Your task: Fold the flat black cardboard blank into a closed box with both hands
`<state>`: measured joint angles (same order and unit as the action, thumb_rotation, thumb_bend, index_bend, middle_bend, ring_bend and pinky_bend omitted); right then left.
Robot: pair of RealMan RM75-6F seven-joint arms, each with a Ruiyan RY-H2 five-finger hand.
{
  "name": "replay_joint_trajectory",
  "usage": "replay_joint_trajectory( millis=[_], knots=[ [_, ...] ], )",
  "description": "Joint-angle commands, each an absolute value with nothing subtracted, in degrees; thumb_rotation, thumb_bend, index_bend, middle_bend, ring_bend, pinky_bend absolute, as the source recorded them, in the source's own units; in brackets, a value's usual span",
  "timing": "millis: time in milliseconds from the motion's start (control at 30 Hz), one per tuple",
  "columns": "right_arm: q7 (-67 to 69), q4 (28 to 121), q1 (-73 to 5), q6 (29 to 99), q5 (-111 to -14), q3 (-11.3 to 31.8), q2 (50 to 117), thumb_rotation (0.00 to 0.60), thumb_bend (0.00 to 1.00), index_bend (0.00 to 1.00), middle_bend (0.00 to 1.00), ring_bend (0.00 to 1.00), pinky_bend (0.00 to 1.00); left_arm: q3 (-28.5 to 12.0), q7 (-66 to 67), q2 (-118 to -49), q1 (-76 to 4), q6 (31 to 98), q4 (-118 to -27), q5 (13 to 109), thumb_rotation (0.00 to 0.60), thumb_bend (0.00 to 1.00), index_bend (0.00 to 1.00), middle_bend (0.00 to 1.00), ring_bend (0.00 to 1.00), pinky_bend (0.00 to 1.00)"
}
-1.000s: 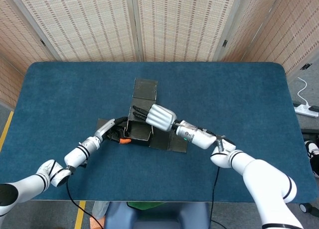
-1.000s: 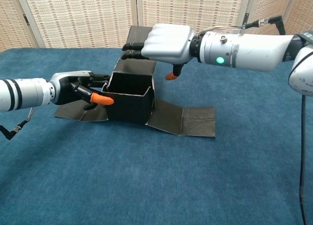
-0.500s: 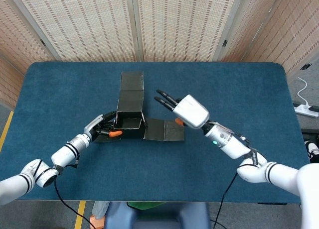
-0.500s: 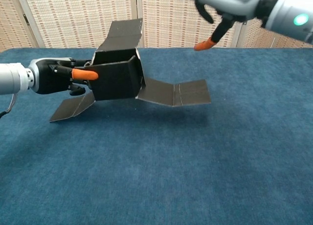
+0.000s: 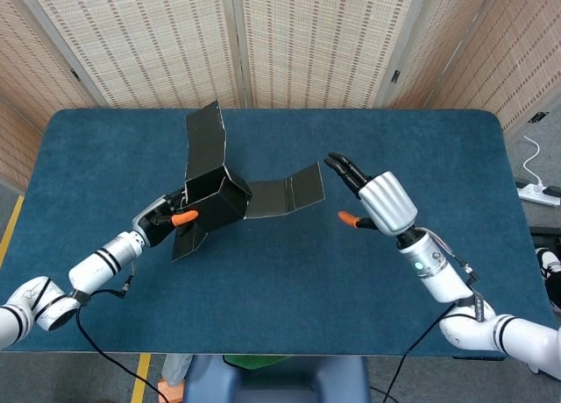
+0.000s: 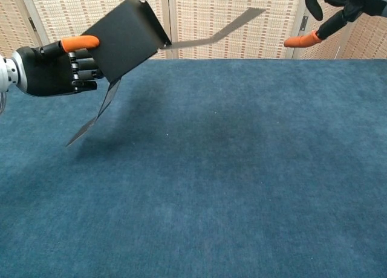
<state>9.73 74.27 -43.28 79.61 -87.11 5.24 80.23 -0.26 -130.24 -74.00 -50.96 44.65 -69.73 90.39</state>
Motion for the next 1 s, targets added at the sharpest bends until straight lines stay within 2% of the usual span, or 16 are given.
replay_joint_trajectory(
  millis=[33,367,567,700,1000],
  knots=[
    [15.7,73.1,-42.3,81.4,-86.9,7.4,83.5,0.6,0.12,0.0,0.1,0.69,1.0,-0.5,-137.3,-70.9,-51.4,45.0,-73.3,90.4,0.6,0.24,0.33,0.32,0.58,0.84],
    [14.6,68.5,-46.6,83.6,-86.0,15.6,94.2,0.6,0.11,0.0,0.06,0.7,1.0,1.1,-145.9,-68.8,-51.8,48.5,-75.8,93.7,0.6,0.24,0.33,0.32,0.58,0.84],
    [13.0,65.2,-50.0,82.9,-85.3,18.9,99.5,0.6,0.1,0.0,0.08,0.7,1.0,2.8,-150.2,-69.1,-52.4,51.2,-74.8,96.2,0.6,0.24,0.33,0.32,0.58,0.84],
    [11.9,62.5,-51.5,84.9,-85.4,21.0,102.5,0.6,0.09,0.0,0.08,0.7,1.0,3.7,-152.8,-69.5,-52.5,52.8,-73.8,96.9,0.6,0.24,0.33,0.32,0.58,0.84],
    [12.5,60.5,-50.9,86.6,-85.7,20.9,104.2,0.6,0.06,0.0,0.01,0.69,1.0,5.6,-163.4,-70.3,-53.0,56.1,-69.1,97.7,0.6,0.24,0.33,0.32,0.58,0.84]
  ],
)
